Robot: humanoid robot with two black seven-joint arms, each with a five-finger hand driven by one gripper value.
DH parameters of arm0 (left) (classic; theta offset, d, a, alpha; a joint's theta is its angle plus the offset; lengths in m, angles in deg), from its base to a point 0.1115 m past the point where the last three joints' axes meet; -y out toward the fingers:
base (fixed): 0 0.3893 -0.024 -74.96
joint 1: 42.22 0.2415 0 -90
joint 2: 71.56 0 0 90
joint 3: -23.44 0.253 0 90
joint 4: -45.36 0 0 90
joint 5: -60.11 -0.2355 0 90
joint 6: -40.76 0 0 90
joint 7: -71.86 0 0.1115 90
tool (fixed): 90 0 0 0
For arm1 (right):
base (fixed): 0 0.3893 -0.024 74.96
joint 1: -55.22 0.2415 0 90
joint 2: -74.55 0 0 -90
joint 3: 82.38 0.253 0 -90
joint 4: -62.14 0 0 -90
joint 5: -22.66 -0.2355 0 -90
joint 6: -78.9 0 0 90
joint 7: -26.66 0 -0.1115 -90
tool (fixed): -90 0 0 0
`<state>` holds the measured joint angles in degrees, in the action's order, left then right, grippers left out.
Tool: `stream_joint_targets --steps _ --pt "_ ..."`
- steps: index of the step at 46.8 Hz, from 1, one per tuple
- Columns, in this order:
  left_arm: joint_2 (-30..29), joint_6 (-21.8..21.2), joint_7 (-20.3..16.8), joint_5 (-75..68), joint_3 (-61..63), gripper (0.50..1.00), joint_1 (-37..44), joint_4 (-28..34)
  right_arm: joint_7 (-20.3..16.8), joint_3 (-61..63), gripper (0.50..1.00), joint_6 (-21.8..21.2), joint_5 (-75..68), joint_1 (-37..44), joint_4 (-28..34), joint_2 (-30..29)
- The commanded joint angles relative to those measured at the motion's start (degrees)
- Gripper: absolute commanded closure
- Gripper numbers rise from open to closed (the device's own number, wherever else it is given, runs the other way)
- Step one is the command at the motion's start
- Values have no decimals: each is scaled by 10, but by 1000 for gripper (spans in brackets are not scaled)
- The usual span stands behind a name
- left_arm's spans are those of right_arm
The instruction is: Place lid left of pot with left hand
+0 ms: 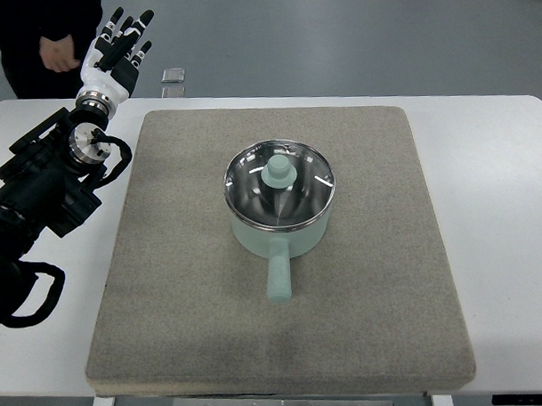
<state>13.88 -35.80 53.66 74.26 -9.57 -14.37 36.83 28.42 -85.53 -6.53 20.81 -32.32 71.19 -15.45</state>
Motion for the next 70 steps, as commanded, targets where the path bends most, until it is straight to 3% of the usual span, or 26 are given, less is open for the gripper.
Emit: stream_joint_targets --steps 1,70 --pt "1 0 -1 -1 3 504 0 -1 0 1 579 0 0 0 0 0" --pt "2 0 -10 -2 8 504 -2 -10 0 0 579 0 0 0 0 0"
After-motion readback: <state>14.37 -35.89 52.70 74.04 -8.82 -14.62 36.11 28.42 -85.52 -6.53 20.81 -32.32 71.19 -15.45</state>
